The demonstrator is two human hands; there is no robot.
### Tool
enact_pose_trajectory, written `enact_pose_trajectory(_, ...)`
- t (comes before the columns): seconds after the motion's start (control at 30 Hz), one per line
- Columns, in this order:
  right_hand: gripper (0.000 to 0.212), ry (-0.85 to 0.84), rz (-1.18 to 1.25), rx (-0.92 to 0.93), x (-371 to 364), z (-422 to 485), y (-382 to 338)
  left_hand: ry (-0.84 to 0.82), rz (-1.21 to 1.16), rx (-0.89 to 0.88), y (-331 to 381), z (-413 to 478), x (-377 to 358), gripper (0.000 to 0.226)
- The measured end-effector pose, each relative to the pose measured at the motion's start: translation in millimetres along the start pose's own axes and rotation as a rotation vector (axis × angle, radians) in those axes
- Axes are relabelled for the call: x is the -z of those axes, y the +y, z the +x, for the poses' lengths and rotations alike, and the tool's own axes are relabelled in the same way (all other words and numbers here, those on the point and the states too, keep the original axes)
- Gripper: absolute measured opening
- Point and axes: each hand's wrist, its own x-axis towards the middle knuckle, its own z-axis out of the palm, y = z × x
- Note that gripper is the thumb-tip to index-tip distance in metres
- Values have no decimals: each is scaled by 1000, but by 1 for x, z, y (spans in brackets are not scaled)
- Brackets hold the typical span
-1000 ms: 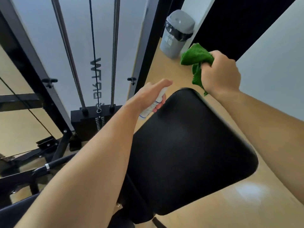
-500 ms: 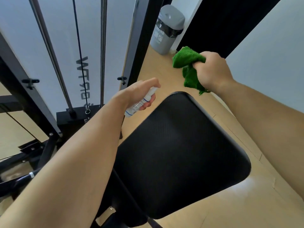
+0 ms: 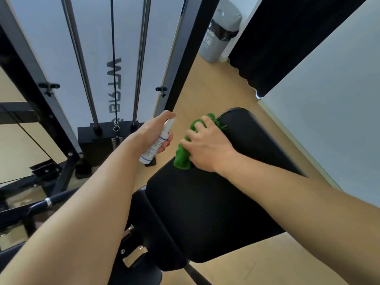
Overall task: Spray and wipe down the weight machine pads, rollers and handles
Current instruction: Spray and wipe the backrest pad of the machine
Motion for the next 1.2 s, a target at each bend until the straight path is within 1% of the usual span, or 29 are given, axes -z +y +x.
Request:
enact_pose_trajectory(0.07,42,-2,37,-16,11,-2,15,3,-6,-4,0,-3,-5,67)
enact_pose_trajectory(0.17,46,54,121,-209,22,-18,76,-26,21,-36,0,-10,-7,72)
enact_pose_trajectory(0.23,55,38,146,-275,21,-31,100,-48,41,-55,-4,-12,-6,76)
enact_pose_trajectory(0.3,55,51,152,-237,14,-35,88,-58,48,-65,-10,-12,-3,77)
enact_pose_trajectory(0.37,48,79,86,-228,11,-22,58,-47,40,-74,-18,-13,3,76)
enact_pose_trajectory(0.4,45,64,58,-195,10,-11,40,-39,36,-79,-23,-13,5,76)
enact_pose_trajectory(0.53,37,-55,52,23,-8,29,-54,7,17,-49,-41,-19,17,73)
enact_pose_trajectory(0.6,34,-85,43,112,-15,44,-87,33,23,-41,-47,-23,24,73)
enact_pose_trajectory(0.67,33,-87,74,171,-18,48,-95,42,40,-51,-51,-27,26,72)
enact_pose_trajectory(0.73,32,-38,157,161,-15,48,-78,43,58,-71,-51,-29,25,73)
enact_pose_trajectory(0.8,31,34,200,63,-4,41,-43,38,67,-83,-49,-31,23,73)
enact_pose_trajectory(0.9,33,124,196,-179,20,19,30,-1,82,-105,-43,-31,10,73)
enact_pose_trajectory(1.0,27,177,281,-386,40,-7,90,-36,144,-146,-37,-28,-6,74)
enact_pose_trajectory(1.1,23,209,321,-476,49,-22,115,-42,106,-123,-34,-23,-16,72)
enact_pose_trajectory(1.2,22,216,332,-482,53,-24,114,-34,77,-103,-35,-21,-18,67)
